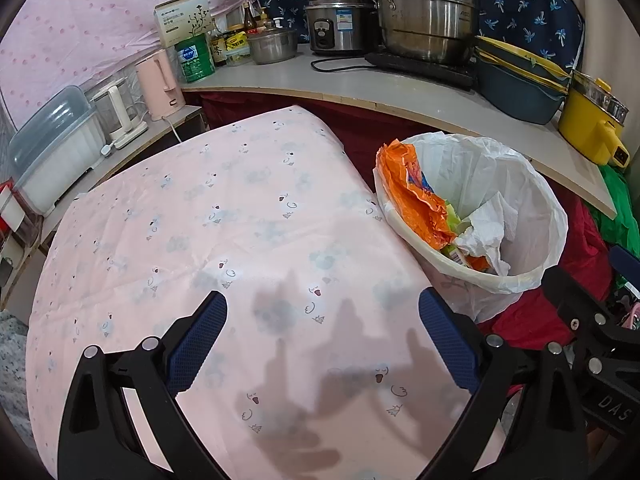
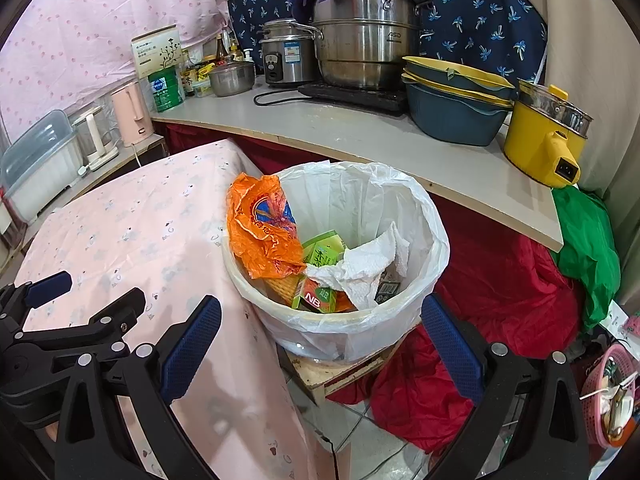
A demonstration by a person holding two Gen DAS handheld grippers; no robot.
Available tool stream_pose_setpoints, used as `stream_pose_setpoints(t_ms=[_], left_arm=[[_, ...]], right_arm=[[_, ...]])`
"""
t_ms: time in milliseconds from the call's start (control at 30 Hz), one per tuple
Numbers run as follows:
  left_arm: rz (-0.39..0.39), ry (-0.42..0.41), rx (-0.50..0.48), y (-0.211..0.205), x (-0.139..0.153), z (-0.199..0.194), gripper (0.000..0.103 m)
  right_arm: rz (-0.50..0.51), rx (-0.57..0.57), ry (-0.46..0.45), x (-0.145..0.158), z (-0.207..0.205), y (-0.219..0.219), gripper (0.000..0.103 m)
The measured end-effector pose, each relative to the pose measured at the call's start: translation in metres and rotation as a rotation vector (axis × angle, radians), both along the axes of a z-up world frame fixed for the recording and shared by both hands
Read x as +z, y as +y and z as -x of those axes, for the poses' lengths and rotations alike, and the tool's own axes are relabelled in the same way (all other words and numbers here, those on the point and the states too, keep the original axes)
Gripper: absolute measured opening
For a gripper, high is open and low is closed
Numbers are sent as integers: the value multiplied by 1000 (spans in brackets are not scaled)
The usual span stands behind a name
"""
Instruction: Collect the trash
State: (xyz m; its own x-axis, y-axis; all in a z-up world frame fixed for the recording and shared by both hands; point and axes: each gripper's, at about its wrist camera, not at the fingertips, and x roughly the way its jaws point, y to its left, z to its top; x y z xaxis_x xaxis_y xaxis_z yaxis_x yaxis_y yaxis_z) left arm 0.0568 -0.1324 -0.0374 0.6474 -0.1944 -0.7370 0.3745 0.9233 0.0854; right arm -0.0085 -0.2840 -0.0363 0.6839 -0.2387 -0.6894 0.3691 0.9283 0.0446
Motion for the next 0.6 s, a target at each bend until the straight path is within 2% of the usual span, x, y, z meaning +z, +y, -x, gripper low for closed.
stream_pose_setpoints(t_ms=[600], left_arm=[[-1, 3, -7, -1, -1, 0, 92]], right_arm=[[0, 0, 2, -1, -1, 0, 97]])
